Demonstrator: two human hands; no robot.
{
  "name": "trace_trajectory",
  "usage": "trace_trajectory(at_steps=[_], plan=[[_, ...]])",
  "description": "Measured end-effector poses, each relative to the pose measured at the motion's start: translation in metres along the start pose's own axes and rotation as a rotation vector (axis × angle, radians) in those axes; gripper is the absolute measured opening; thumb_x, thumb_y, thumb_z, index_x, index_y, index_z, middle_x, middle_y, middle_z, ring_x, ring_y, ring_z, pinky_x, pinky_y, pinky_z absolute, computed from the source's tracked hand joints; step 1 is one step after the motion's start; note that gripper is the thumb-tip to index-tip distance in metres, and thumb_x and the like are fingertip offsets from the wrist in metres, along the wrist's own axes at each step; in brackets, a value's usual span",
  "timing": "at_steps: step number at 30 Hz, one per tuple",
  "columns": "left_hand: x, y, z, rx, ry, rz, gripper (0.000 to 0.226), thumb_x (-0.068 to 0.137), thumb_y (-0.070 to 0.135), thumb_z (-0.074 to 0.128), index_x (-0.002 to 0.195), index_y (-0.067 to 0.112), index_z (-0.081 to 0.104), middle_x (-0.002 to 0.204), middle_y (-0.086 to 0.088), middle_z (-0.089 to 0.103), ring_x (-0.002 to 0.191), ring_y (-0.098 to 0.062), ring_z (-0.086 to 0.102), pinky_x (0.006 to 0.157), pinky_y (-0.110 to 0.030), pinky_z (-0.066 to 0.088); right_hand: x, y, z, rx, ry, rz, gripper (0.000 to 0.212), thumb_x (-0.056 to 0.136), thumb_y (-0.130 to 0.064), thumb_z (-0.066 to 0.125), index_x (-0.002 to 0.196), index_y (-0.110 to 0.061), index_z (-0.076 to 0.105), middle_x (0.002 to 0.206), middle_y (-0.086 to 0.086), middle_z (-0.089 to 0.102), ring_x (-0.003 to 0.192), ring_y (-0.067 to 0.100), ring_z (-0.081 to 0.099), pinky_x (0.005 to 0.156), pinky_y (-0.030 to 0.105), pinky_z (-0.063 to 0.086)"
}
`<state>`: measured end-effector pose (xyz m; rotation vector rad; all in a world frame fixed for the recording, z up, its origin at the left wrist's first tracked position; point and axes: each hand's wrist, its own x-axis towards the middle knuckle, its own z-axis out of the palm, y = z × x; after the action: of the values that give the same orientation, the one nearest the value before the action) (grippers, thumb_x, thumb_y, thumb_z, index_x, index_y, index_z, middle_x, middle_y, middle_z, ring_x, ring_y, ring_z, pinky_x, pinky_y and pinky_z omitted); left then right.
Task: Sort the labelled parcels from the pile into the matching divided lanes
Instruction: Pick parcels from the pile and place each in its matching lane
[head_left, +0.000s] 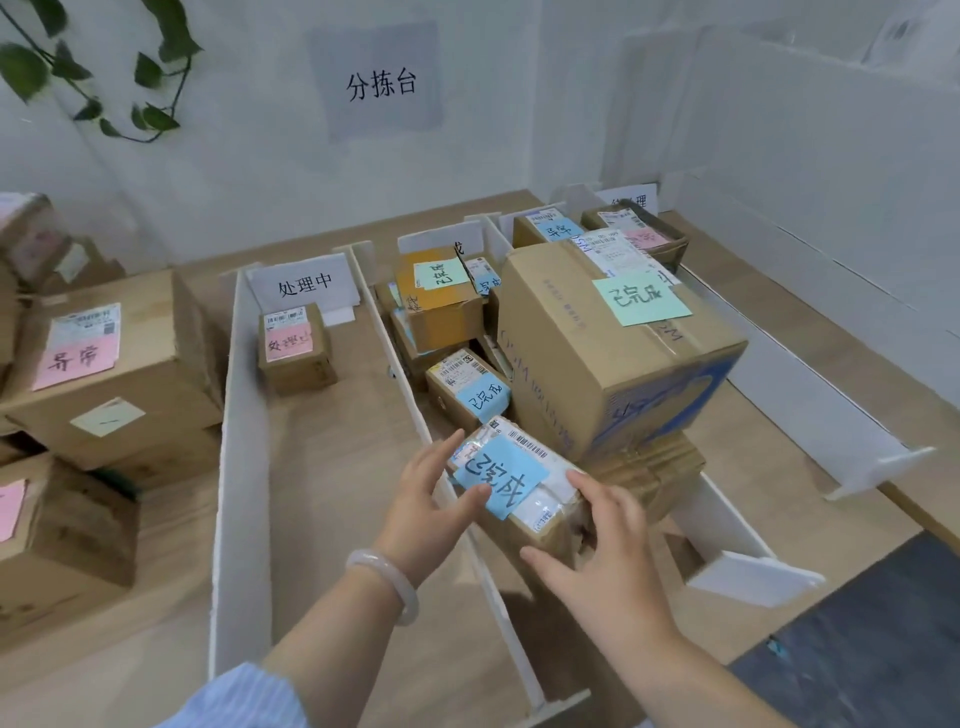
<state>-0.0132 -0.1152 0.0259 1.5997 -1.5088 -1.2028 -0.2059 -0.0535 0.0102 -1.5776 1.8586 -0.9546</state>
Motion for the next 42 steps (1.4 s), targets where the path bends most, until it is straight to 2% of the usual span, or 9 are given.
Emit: trace_trajectory(at_steps=[3,6,11,14,19,24,30,35,42], plan=[[-0.003,-0.007,-0.007,0.099,0.071,0.060,0.058,0.089,0.037,0.067,0.139,0.047,0.039,0.143,0.014,0.039,0.136,-0.009,0.034,0.111,-0.033,0.034,0.006,0.003,0.020,0.013,0.020,0.035,0.086,0.064,-0.039,0.087,0.136,-0.045,0.039,0.119,-0.020,0.028,0.112,0.003,0.050,0.090,0.018,0.048],[-0.004,-0.017,-0.015,0.157,0.155,0.096,0.055,0.090,0.034,0.066,0.137,0.045,0.040,0.144,0.012,0.040,0.134,-0.006,0.035,0.112,-0.032,0.035,0.014,0.006,0.042,-0.014,0.072,0.063,0.086,0.062,-0.040,0.087,0.135,-0.043,0.042,0.120,-0.018,0.031,0.114,0.008,0.049,0.091,0.028,0.050],[-0.004,-0.038,-0.023,0.279,0.180,0.106,0.059,0.090,0.036,0.065,0.143,0.042,0.039,0.151,0.012,0.036,0.141,-0.006,0.028,0.113,-0.023,0.024,0.027,0.018,0.076,-0.068,0.100,0.168,0.085,0.062,-0.038,0.088,0.136,-0.035,0.047,0.130,-0.007,0.041,0.117,0.017,0.051,0.092,0.033,0.048],[-0.002,-0.049,-0.025,0.311,0.187,0.093,0.060,0.090,0.038,0.065,0.143,0.044,0.037,0.152,0.011,0.035,0.142,-0.007,0.027,0.117,-0.028,0.025,0.037,0.027,0.091,-0.073,0.096,0.225,0.087,0.062,-0.036,0.089,0.138,-0.029,0.046,0.132,0.000,0.042,0.117,0.024,0.052,0.092,0.037,0.048],[-0.002,-0.062,-0.031,0.340,0.192,0.057,0.059,0.091,0.040,0.063,0.144,0.043,0.038,0.153,0.011,0.033,0.142,-0.010,0.029,0.116,-0.032,0.030,0.048,0.036,0.095,-0.304,-0.147,0.156,0.091,0.083,-0.048,0.067,0.154,-0.029,0.014,0.150,0.005,0.021,0.134,0.023,0.035,0.101,0.035,0.041],[-0.009,-0.064,-0.037,0.358,0.225,0.027,0.059,0.092,0.040,0.062,0.146,0.042,0.038,0.154,0.012,0.033,0.142,-0.011,0.029,0.117,-0.034,0.030,0.060,0.025,0.090,-0.491,-0.313,0.134,0.087,0.091,-0.054,0.050,0.155,-0.030,-0.004,0.144,0.005,0.030,0.129,0.026,0.038,0.102,0.037,0.038],[-0.027,-0.058,-0.039,0.395,0.271,0.072,0.059,0.091,0.040,0.062,0.146,0.040,0.039,0.152,0.012,0.037,0.141,-0.012,0.032,0.116,-0.034,0.031,0.056,0.007,0.085,-0.642,-0.342,0.029,0.078,0.091,-0.058,0.045,0.154,-0.031,0.009,0.153,0.006,0.017,0.139,0.025,0.024,0.107,0.042,0.035],[-0.051,-0.054,-0.037,0.438,0.317,0.060,0.060,0.092,0.045,0.060,0.146,0.045,0.034,0.153,0.016,0.033,0.141,-0.009,0.029,0.114,-0.027,0.028,0.049,0.011,0.075,-0.658,-0.460,-0.119,0.075,0.094,-0.046,0.046,0.154,-0.034,0.003,0.163,-0.005,-0.009,0.150,0.017,-0.004,0.122,0.041,0.006],[-0.078,-0.056,-0.032,0.500,0.354,0.077,0.062,0.091,0.046,0.059,0.147,0.045,0.032,0.153,0.015,0.033,0.141,-0.008,0.029,0.113,-0.026,0.027,0.043,0.017,0.070,-0.732,-0.503,-0.166,0.078,0.094,-0.046,0.044,0.155,-0.033,-0.004,0.163,0.001,-0.007,0.150,0.022,-0.003,0.122,0.043,0.002]])
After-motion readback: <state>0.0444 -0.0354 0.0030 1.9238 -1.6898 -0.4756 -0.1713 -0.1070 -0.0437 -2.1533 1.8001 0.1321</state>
